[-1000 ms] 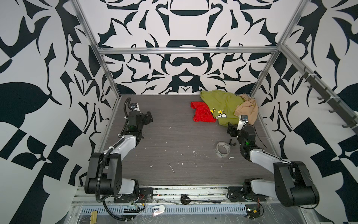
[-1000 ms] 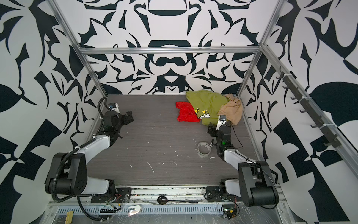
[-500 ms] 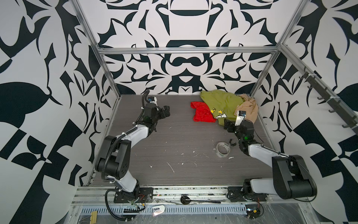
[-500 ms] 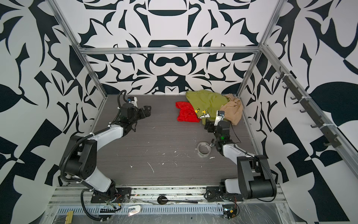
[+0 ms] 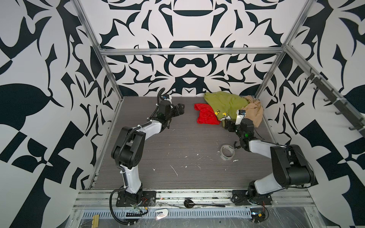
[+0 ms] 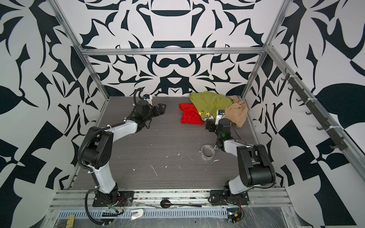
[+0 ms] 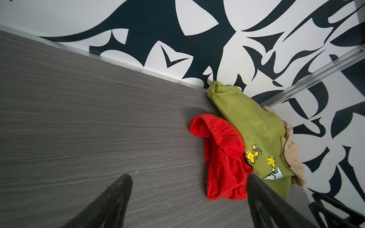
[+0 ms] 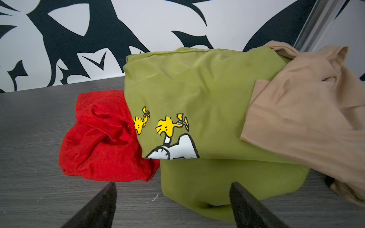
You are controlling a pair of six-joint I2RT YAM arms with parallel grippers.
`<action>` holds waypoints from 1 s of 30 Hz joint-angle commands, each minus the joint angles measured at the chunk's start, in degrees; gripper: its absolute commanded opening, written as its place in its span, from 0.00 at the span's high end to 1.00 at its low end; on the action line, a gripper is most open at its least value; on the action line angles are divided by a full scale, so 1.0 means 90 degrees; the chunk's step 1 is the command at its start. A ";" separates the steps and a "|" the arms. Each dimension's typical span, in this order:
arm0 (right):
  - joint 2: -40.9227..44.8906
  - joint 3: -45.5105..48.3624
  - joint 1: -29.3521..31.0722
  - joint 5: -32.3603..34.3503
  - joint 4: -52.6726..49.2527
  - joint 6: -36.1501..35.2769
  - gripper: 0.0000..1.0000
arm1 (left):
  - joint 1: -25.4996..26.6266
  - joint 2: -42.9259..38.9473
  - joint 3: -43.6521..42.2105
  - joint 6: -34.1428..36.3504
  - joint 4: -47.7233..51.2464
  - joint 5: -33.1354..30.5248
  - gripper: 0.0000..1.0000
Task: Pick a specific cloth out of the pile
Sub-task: 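Reach the left gripper toward the red cloth while the right gripper approaches the green shirt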
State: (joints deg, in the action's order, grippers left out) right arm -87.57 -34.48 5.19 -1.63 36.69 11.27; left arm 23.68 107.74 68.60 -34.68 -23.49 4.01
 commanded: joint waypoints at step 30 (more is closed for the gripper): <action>-0.0571 -0.1080 0.0090 -0.0839 -0.0109 0.1755 0.09 | 0.0790 0.3343 0.2473 -0.2488 -0.2460 0.0375 0.29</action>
State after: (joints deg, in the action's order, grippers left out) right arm -93.80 -42.09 5.74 -8.49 33.17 25.82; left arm 30.41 136.44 89.36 -54.22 -42.15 7.35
